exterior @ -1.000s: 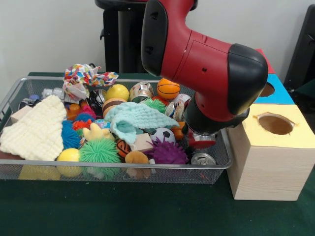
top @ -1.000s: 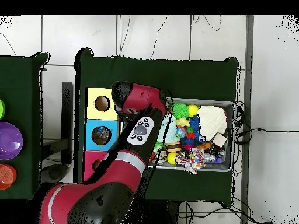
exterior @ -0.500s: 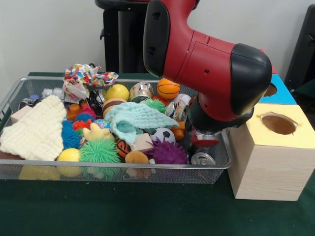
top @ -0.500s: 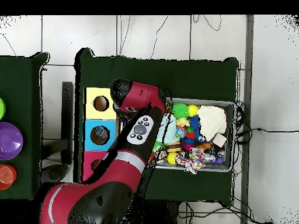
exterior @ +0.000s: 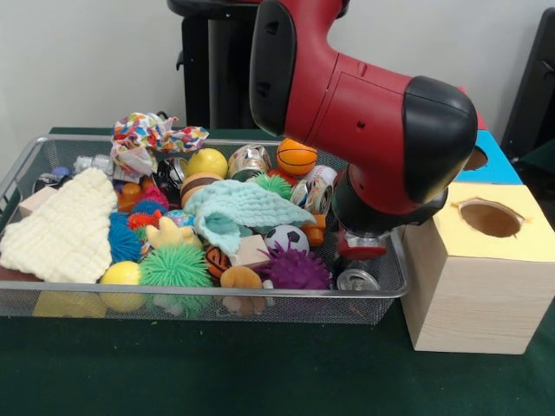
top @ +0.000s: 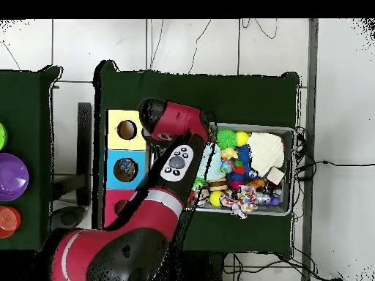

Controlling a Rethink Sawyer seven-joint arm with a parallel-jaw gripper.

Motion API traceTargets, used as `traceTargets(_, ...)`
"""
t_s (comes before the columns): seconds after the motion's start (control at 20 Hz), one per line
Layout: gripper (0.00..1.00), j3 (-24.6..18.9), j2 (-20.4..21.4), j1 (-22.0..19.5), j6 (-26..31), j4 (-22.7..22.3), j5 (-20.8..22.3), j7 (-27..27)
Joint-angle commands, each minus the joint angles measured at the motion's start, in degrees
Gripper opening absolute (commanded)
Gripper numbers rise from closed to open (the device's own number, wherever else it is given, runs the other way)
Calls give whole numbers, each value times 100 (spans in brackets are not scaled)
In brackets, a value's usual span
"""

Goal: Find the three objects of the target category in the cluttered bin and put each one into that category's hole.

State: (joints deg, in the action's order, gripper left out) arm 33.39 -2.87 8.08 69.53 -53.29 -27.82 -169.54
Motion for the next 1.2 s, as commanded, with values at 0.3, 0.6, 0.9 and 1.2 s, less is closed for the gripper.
traceTargets(0.3,100,-830,209,-112,203,-60,-618,-1429)
traceTargets(0.6,100,-1424,698,-432,0,-867,-1033,-747)
traceTargets(0.9,100,-1775,952,-597,-456,-1534,-1194,-175)
traceTargets(1.2,100,-1894,892,-645,-1055,-1830,-1043,220)
